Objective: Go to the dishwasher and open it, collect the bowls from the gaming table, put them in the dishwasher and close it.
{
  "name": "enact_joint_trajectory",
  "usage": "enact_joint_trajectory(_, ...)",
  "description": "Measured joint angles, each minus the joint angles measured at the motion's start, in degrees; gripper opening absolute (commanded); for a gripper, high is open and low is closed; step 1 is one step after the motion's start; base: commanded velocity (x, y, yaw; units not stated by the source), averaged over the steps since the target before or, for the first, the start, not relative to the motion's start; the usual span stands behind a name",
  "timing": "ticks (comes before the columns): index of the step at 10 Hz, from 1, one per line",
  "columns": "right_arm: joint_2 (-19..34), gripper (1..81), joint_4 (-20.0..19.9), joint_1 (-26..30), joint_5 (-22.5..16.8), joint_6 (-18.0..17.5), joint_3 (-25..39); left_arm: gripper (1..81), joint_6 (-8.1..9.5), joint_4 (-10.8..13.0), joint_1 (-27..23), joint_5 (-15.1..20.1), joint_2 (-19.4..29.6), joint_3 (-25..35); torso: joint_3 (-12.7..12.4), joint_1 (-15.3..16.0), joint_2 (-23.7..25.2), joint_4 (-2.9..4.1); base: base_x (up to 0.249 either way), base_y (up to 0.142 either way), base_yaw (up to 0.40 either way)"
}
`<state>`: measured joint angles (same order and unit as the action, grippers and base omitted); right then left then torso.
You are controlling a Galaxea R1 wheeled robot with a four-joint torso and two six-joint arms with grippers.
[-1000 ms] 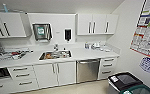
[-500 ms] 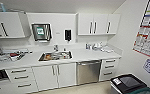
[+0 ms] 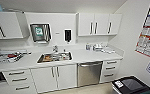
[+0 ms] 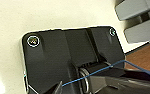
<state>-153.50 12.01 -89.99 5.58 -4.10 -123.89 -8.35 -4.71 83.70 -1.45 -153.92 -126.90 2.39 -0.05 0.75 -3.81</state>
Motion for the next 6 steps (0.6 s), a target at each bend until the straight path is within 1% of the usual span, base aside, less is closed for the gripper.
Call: enact_joint_trajectory(6, 0.0, 81.1, 0.0, 0.0, 0.0, 0.0, 0.0, 81.1, 0.0, 0.0, 0.0, 0.0, 0.0, 0.0, 0.0, 0.0, 0.0, 0.0, 0.113, 0.0, 0.0)
